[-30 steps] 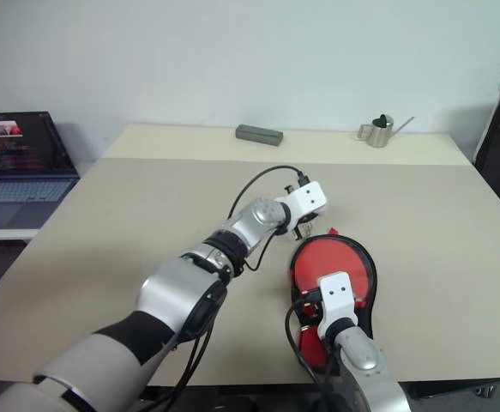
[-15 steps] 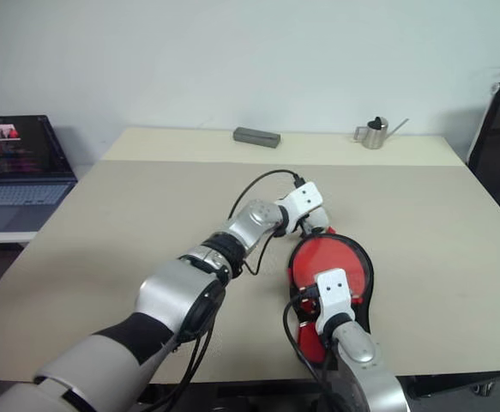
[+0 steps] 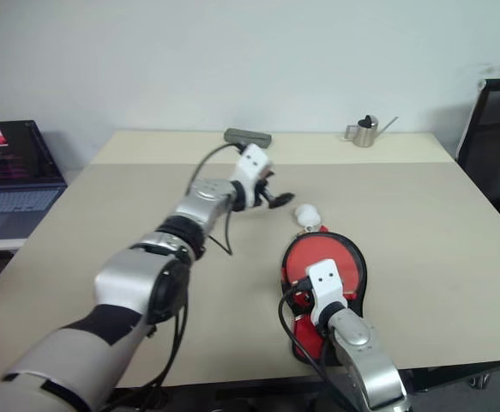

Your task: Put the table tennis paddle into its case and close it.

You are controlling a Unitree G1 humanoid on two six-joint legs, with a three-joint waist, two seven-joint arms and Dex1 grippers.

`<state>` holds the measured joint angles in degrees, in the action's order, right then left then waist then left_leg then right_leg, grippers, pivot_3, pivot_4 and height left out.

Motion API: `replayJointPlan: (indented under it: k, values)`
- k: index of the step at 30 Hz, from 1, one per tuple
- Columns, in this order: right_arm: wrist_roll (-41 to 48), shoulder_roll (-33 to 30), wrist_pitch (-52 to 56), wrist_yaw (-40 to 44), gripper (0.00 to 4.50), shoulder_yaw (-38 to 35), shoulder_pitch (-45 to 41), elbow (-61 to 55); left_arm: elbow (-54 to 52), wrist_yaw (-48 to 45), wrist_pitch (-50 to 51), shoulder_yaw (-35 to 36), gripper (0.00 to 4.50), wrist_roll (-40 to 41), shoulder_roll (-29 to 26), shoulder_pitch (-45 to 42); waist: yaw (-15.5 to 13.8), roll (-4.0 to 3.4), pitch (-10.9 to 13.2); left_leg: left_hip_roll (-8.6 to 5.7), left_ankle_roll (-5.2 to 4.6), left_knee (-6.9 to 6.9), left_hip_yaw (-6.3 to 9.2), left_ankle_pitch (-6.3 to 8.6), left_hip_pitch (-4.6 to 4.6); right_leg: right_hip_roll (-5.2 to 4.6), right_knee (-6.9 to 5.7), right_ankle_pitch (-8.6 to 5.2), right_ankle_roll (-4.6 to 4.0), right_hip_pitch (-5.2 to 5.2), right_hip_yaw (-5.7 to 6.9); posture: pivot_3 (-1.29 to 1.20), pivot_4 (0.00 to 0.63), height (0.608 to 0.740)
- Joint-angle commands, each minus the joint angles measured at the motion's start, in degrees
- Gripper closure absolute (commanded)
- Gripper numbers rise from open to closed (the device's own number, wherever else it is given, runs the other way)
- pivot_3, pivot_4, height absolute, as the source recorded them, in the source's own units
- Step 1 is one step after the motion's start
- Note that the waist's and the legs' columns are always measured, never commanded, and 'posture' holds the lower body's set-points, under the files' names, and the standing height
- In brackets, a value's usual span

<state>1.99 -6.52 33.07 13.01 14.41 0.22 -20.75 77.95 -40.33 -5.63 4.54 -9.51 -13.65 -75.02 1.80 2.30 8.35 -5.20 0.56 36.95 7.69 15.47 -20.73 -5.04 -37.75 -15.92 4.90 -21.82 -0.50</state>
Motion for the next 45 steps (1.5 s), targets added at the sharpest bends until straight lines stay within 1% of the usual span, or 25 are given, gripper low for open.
replayJointPlan:
  k: [1,3,6,8,10,13,15,20,23,25,28,29,32,34,37,40,42,45]
  values:
    - [1.4,-2.1,4.7,1.7,0.0,-2.3,0.8,5.3,-3.9,-5.3,-0.5,2.1,0.01,3.8,-4.2,2.2,0.0,-0.01,0.0,-0.01,0.0,0.01,-0.01,0.0,0.0,-0.01,0.01,0.0,0.0,0.0,-0.02,0.0,0.15,0.74]
    - [2.1,-3.2,5.5,2.4,0.0,-3.3,0.3,4.4,-6.3,-12.2,-0.3,2.6,0.01,6.1,-6.7,5.5,-0.1,-0.01,0.0,-0.07,0.0,0.02,-0.02,0.0,0.0,-0.04,0.02,0.02,-0.04,0.02,-0.04,0.0,0.15,0.74]
    - [3.4,-4.8,6.8,3.8,0.0,-4.8,-0.2,3.0,-14.1,-24.9,2.6,3.4,0.01,11.2,-10.0,13.1,-0.2,-0.06,0.0,-0.08,-0.01,0.02,-0.01,0.0,-0.03,-0.05,0.04,0.17,-0.3,0.0,-0.02,0.0,0.15,0.74]
    - [4.7,-6.4,7.2,5.2,0.0,-6.4,-0.6,2.8,-22.7,-31.1,7.3,2.9,0.01,14.5,-11.3,19.3,-0.4,-0.07,0.0,-0.07,-0.01,0.02,0.05,0.01,-0.1,-0.05,0.04,0.21,-0.42,-0.07,0.01,0.0,0.15,0.74]
    - [5.9,-7.5,7.9,6.1,0.0,-7.7,-1.1,2.3,-34.1,-35.5,13.7,1.8,0.01,17.9,-12.9,26.4,-0.4,-0.09,0.1,-0.07,-0.02,0.0,0.03,0.01,-0.17,-0.06,0.06,0.23,-0.49,-0.13,-0.04,0.0,0.15,0.74]
    - [8.6,-9.4,8.4,8.4,0.0,-10.4,-2.5,2.1,-49.5,-37.0,22.2,0.1,0.01,21.8,-13.7,34.6,-0.7,-0.16,0.1,-0.08,-0.02,0.0,0.04,0.02,-0.23,-0.06,0.07,0.23,-0.58,-0.18,-0.15,0.0,0.15,0.74]
    - [10.7,-10.5,8.9,10.2,0.0,-12.2,-3.6,1.7,-56.8,-35.7,25.7,-0.7,0.01,23.4,-13.8,38.1,-1.0,-0.2,0.1,-0.07,-0.02,0.0,0.06,0.02,-0.24,-0.07,0.09,0.24,-0.6,-0.17,-0.26,0.0,0.15,0.74]
    - [14.0,-13.1,9.5,13.6,0.0,-14.0,-5.4,1.0,-66.0,-30.4,30.0,-1.7,0.01,25.9,-12.5,41.1,-1.4,-0.52,0.3,-0.02,-0.02,0.0,0.05,0.01,-0.21,-0.05,0.08,0.25,-0.7,-0.15,-0.29,0.0,0.15,0.74]
    - [17.5,-14.7,10.4,16.3,0.0,-15.9,-5.8,-0.7,-70.3,-27.7,32.0,-2.6,0.01,27.2,-11.5,41.7,-1.4,-0.57,0.4,-0.02,-0.02,-0.03,-0.02,0.01,-0.23,-0.05,0.09,0.25,-0.7,-0.15,-0.28,0.0,0.15,0.74]
    - [20.1,-16.6,11.2,18.4,0.0,-18.1,-5.9,-2.0,-72.8,-27.3,32.6,-4.2,0.01,27.2,-11.5,42.3,-1.4,-0.61,0.4,-0.04,-0.02,-0.04,-0.06,0.02,-0.31,-0.05,0.1,0.25,-0.7,-0.14,-0.29,0.0,0.15,0.74]
    - [24.4,-22.3,12.4,23.0,0.0,-23.6,-5.9,-2.6,-75.3,-26.6,31.6,-7.7,0.01,25.8,-11.6,42.8,-1.5,-0.85,0.6,-0.07,-0.02,-0.01,-0.12,0.01,-0.54,-0.06,0.12,0.26,-0.71,-0.24,-0.32,0.0,0.15,0.74]
    - [25.5,-24.5,12.6,24.3,0.0,-25.6,-5.9,-2.3,-75.4,-25.6,31.5,-8.5,0.01,25.4,-11.1,42.5,-1.6,-0.96,0.7,-0.09,-0.02,0.01,-0.12,0.01,-0.63,-0.08,0.13,0.26,-0.72,-0.28,-0.31,0.0,0.15,0.74]
    - [28.8,-30.7,13.1,28.2,0.0,-31.7,-5.7,-1.0,-75.6,-22.5,30.4,-11.2,0.01,24.1,-9.3,41.7,-1.8,-0.98,0.7,-0.1,-0.02,0.04,-0.1,0.01,-0.85,-0.1,0.13,0.27,-0.72,-0.46,-0.26,0.0,0.15,0.74]
    - [30.3,-33.6,13.2,30.2,0.0,-34.3,-5.4,-0.3,-75.8,-21.7,29.4,-12.8,0.01,23.6,-8.4,41.8,-1.8,-1.01,0.8,-0.08,-0.03,0.03,-0.08,0.01,-0.92,-0.1,0.18,0.27,-0.72,-0.47,-0.23,0.0,0.15,0.74]
    - [31.3,-36.5,12.7,32.6,0.0,-36.0,-4.5,0.5,-74.8,-20.3,28.5,-13.9,0.01,23.6,-6.8,41.3,-1.7,-0.99,0.8,-0.07,-0.03,0.03,-0.11,0.01,-0.95,-0.08,0.27,0.27,-0.72,-0.47,-0.23,0.0,0.15,0.74]
    - [32.0,-39.1,12.5,34.9,0.0,-36.8,-3.9,1.0,-69.9,-17.8,25.0,-16.8,0.01,21.1,-2.8,39.0,-1.9,-1.0,0.8,-0.07,-0.03,0.05,-0.1,0.0,-1.02,-0.09,0.35,0.27,-0.72,-0.46,-0.21,0.0,0.15,0.74]
    - [31.8,-39.3,11.9,34.7,0.0,-36.3,-4.3,1.4,-66.2,-16.4,22.9,-17.9,0.01,19.9,-0.2,37.4,-2.0,-1.0,0.8,-0.11,-0.03,0.06,-0.11,0.0,-1.04,-0.12,0.47,0.31,-0.72,-0.41,-0.17,0.0,0.15,0.74]
    - [31.7,-39.0,11.5,34.2,0.0,-35.8,-5.3,1.9,-61.8,-15.6,20.1,-19.1,0.01,18.5,2.3,35.6,-1.9,-0.99,0.8,-0.12,0.03,0.08,-0.15,-0.04,-1.09,-0.12,0.63,0.38,-0.69,-0.39,-0.19,0.0,0.15,0.74]
